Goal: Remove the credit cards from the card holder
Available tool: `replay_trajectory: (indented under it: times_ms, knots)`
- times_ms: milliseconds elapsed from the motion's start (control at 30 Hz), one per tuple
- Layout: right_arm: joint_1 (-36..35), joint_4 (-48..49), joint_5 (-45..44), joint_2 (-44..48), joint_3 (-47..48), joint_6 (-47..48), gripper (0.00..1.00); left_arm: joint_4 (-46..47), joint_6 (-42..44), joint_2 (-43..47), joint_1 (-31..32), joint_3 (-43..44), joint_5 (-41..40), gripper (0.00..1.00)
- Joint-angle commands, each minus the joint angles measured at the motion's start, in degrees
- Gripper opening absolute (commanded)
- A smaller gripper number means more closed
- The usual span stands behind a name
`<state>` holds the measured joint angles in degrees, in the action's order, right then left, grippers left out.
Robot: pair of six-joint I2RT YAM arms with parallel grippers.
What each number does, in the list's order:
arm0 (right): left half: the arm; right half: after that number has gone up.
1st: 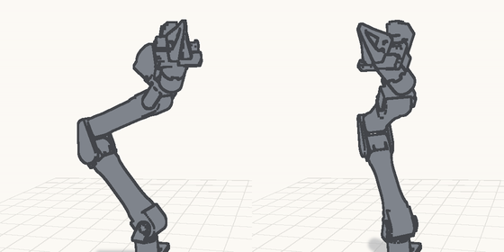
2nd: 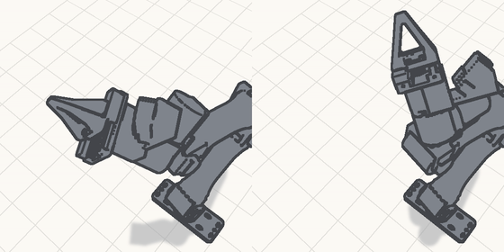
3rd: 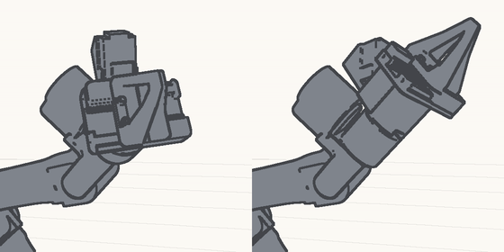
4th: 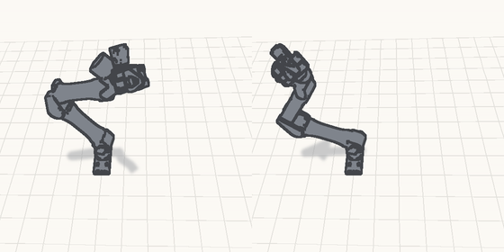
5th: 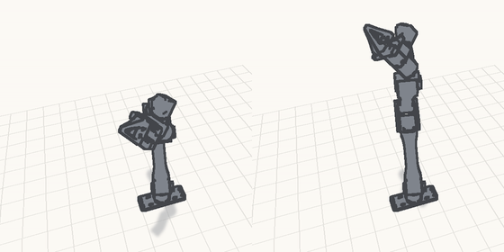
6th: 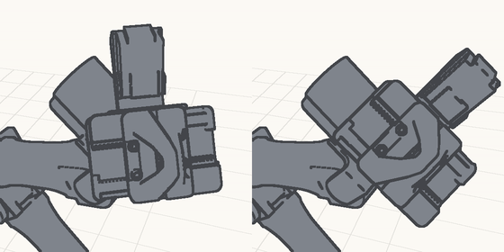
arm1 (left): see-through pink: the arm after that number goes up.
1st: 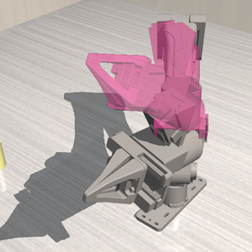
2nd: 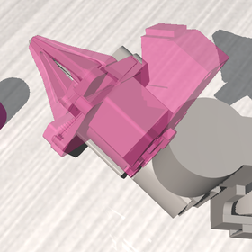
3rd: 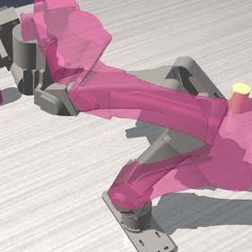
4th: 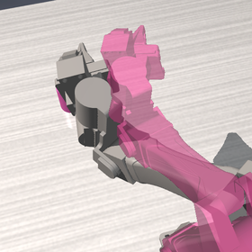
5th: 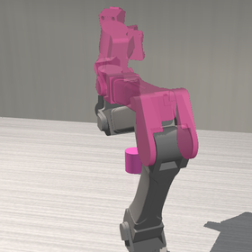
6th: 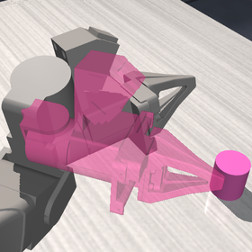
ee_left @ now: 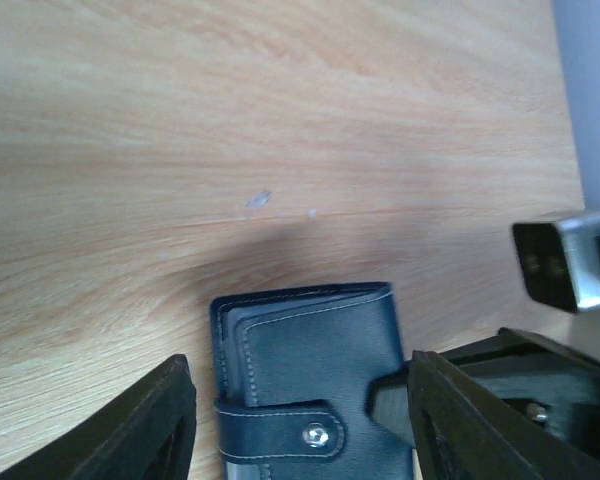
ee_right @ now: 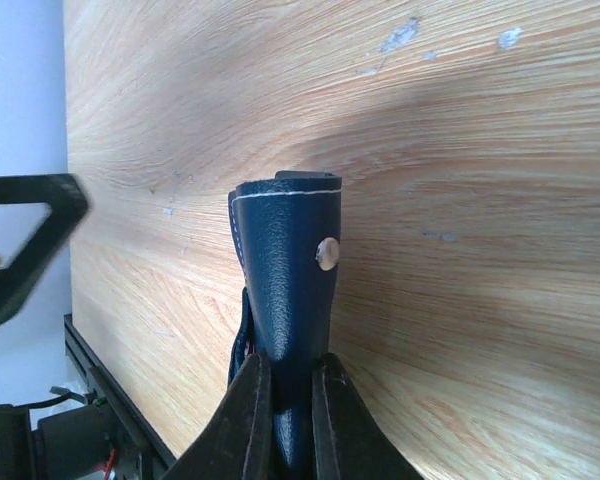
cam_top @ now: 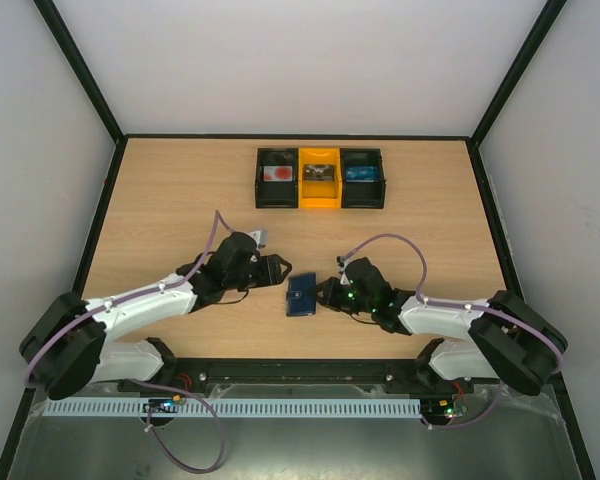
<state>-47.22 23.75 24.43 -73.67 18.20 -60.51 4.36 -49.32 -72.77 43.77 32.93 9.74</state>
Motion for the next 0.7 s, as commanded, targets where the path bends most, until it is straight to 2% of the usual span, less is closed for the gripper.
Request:
replay_trajectory:
  times_ms: [0, 200, 367, 667]
  knots:
    - [-0.3, -4.9, -2.2, 2.3, 2.3, 0.9, 0.02, -8.2, 2.9, 3.1, 2.3, 3.0, -3.8, 0.6]
    - [-0.3, -7.0, -3.8, 5.1, 3.6, 0.3, 0.02, -12.2, 3.9, 0.2, 7.7, 6.5, -6.0, 0.6]
    - [-0.3, -6.9, -3.1, 5.6, 4.1, -0.2, 0.02, -8.9, 4.8, -5.3, 11.3, 7.8, -3.4, 0.57]
    - [-0.3, -7.3, -3.0, 6.6, 3.8, -0.1, 0.02, -12.4, 6.8, -12.4, 13.1, 11.6, -8.9, 0.49]
